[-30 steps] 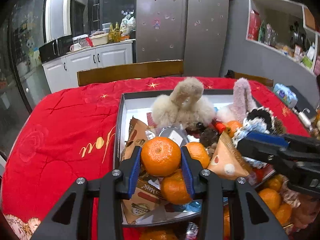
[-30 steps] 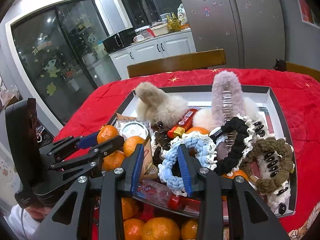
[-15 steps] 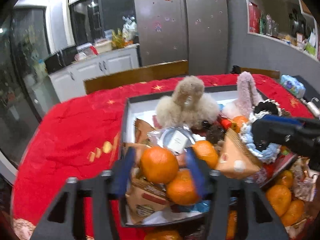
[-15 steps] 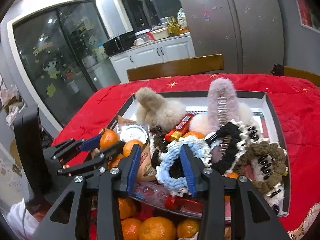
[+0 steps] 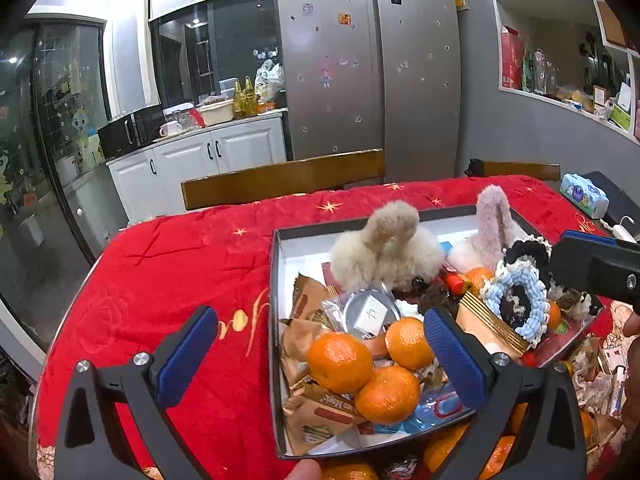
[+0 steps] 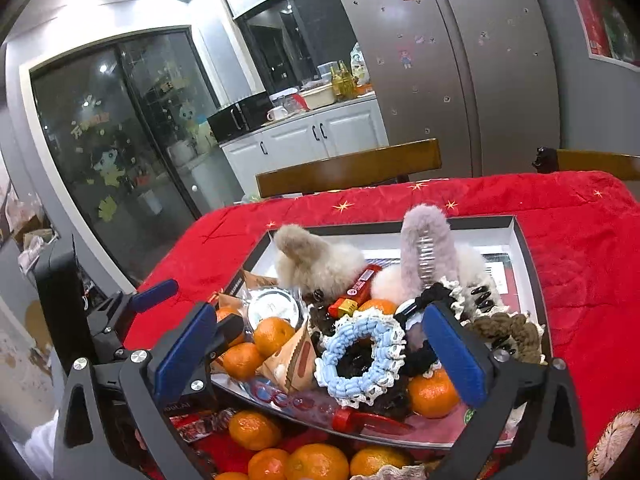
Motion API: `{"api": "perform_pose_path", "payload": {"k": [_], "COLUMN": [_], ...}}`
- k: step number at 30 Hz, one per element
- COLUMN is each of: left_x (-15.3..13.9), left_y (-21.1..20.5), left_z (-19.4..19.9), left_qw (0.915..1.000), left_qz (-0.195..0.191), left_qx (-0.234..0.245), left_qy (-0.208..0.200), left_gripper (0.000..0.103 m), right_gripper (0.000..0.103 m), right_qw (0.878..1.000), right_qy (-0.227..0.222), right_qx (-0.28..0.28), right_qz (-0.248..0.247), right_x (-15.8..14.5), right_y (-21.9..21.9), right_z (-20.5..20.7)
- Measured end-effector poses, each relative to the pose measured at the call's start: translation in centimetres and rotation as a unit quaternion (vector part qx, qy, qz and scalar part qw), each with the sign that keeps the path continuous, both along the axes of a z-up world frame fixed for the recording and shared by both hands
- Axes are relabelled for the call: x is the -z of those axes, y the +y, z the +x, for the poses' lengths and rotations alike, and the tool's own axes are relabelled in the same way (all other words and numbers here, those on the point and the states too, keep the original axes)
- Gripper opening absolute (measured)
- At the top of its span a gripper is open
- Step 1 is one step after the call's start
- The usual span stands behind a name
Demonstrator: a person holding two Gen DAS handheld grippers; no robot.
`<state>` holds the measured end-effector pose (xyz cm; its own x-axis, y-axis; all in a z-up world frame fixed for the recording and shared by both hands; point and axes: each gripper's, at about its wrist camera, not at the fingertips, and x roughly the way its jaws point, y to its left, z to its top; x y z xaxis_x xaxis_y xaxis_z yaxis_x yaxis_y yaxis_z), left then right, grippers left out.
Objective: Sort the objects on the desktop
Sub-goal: 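Withdraw both open grippers from the box back toward the loose items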
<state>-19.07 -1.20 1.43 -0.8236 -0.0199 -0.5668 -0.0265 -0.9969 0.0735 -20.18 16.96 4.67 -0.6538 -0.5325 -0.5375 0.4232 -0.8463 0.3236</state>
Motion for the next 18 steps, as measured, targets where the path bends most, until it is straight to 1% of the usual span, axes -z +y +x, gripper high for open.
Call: {"api": "perform_pose_path", "payload": {"k": [4, 9, 14, 18], "left_x": [-0.6, -2.1, -5.5, -8.1], "left_y": [-0.2, -0.6, -1.3, -1.7], "left_z": [0.3, 0.9, 3.5, 6.1], "left_qw": [1.0, 0.9998, 0.999, 0.9988], "left_qz": [0.007, 0.012, 0.031, 0.031], "left_qx": [0.003, 0.008, 0.016, 0.016], "left_qy": [0.004, 0.012, 0.03, 0.036], "left_gripper": [0.103, 0.103, 0.103, 0.103], "right_gripper": [0.103, 0.103, 0.103, 0.103], "right_qw": [1.0, 1.0, 0.998, 0.996], "right_qy": [0.013, 0.014, 0.054, 0.085], "right_qx": [0.006, 0.003, 0.009, 0.014], "right_qz": [0.016, 0.026, 0.021, 0.017], "right_x": [-0.5, -1.3, -3.8, -6.3], "right_y": [-0.2, -0.3, 0.8, 2.0], "right_z": [0.2, 0.6, 2.6, 5.2]}}
